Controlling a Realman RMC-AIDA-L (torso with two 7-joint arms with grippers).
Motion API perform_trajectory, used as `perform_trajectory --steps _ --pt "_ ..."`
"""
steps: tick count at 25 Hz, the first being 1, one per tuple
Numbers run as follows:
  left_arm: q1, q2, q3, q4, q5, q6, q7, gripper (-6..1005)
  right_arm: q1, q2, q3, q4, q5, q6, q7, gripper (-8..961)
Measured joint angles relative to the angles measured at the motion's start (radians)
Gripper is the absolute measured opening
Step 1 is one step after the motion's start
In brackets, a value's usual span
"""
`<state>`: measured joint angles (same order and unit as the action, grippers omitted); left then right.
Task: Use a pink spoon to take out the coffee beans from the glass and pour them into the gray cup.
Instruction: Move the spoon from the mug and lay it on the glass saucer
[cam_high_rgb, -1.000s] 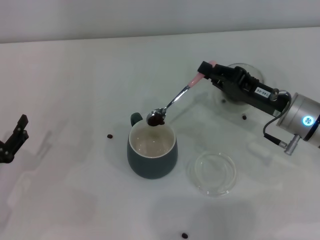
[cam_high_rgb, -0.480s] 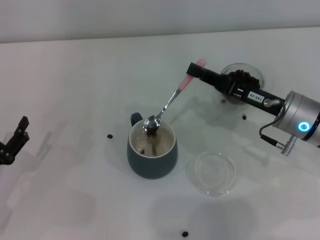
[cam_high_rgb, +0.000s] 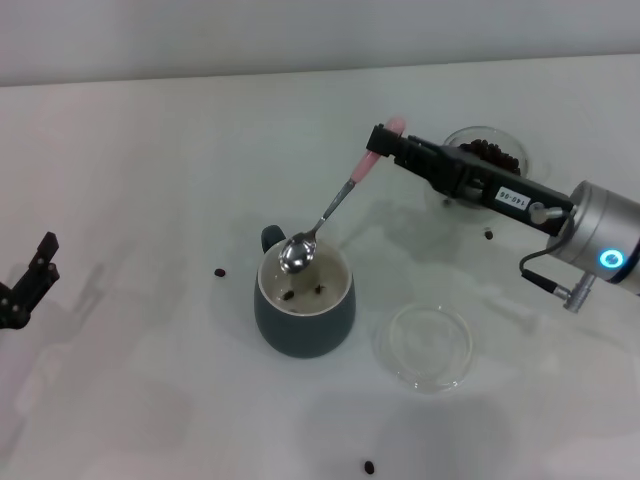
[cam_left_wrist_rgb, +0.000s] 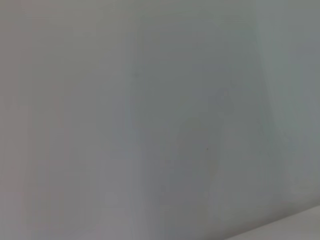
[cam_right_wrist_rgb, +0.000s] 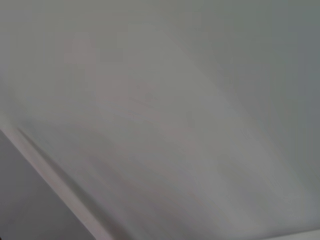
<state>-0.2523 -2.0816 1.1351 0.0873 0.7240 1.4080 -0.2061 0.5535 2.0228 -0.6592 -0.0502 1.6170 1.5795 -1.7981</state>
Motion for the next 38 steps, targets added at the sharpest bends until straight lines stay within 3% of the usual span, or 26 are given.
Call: perform_trajectory --steps 5,16,26,38 --pt "0.001 0.000 0.000 0.000 0.000 0.000 0.001 794 -0.026 -0.011 0.003 -0.041 0.004 0.052 0.054 170" --pt "0.001 -0.002 0.000 0.000 -0.005 0.000 0.001 795 -0.186 -0.028 0.008 -0.280 0.003 0.108 0.174 171" --pt "-0.020 -0.003 0.000 0.000 -0.002 0.000 0.001 794 -0.234 -0.052 -0.002 -0.274 -0.046 0.078 0.169 172" --pt "-0.021 -0.003 0.000 0.000 -0.004 0.000 0.001 791 -0.252 -0.044 -0.005 -0.265 -0.137 -0.012 0.176 174"
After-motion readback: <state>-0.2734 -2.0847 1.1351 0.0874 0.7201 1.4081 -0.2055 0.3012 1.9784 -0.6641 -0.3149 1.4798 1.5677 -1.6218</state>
